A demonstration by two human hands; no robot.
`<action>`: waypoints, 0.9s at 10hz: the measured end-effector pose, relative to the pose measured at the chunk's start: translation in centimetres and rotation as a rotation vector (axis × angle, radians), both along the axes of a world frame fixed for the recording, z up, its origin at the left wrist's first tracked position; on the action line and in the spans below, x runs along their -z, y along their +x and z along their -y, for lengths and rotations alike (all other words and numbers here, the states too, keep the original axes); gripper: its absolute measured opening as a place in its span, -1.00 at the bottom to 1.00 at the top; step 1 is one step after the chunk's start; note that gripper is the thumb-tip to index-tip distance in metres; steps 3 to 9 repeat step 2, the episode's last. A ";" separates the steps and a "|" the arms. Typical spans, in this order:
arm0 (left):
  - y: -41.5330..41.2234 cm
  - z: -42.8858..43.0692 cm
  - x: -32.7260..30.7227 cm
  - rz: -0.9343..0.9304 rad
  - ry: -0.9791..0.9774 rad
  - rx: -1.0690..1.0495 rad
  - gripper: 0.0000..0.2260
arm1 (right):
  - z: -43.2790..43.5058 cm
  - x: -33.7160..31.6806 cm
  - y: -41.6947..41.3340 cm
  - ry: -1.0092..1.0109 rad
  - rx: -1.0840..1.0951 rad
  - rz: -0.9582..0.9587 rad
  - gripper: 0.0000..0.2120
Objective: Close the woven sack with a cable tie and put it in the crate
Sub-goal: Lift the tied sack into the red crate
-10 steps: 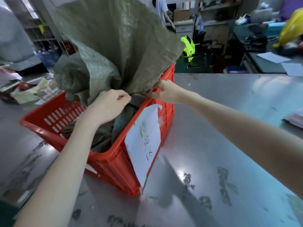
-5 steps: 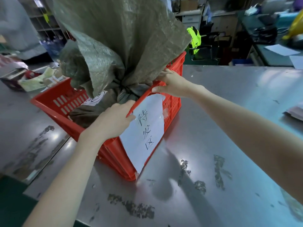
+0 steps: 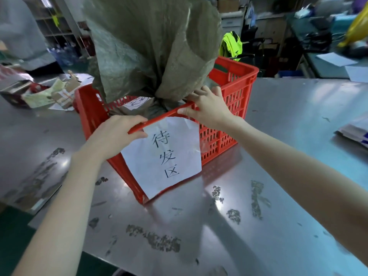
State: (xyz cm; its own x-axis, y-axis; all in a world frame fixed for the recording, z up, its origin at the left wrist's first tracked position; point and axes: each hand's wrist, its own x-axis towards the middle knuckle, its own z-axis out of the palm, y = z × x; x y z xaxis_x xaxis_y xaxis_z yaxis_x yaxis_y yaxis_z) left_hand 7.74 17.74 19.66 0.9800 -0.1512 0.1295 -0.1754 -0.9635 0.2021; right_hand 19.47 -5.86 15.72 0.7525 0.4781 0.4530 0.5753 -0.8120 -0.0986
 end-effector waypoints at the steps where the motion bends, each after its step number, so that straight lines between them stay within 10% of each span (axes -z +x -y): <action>1: -0.5 1.4 0.5 0.220 -0.031 0.101 -0.64 | 2.0 0.5 -2.3 0.282 -0.136 -0.109 -0.60; 2: -0.4 5.6 1.3 0.434 -0.094 0.270 -0.74 | 6.0 1.3 -5.0 0.436 -0.170 -0.249 -0.60; 9: -0.4 5.6 1.3 0.434 -0.094 0.270 -0.74 | 6.0 1.3 -5.0 0.436 -0.170 -0.249 -0.60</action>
